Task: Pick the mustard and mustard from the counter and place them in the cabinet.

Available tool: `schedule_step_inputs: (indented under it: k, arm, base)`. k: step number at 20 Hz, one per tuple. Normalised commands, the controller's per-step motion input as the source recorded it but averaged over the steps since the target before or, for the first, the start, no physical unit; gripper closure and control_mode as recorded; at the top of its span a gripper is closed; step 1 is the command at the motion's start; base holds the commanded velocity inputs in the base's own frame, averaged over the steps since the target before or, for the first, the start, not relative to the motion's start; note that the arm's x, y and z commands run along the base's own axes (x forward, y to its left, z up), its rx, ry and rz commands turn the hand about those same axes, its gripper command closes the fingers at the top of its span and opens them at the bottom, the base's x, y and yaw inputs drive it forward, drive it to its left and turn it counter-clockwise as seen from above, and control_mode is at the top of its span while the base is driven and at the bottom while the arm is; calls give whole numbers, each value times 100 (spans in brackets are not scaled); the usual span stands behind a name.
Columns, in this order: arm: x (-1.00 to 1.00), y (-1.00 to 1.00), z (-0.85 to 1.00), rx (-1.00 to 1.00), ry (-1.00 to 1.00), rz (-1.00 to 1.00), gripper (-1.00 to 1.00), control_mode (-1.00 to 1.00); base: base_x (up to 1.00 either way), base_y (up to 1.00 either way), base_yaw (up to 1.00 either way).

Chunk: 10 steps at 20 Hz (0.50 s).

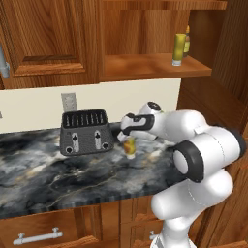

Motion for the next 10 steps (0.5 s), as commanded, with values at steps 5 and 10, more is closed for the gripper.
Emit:
schedule_step_inputs:
  k: [5,10]
  arm:
    - [-64,0,24,-2,-13,-1,100,-100]
    - [-66,0,63,-5,-17,-8,100,-100]
  base:
    - [0,0,0]
    - [0,0,0]
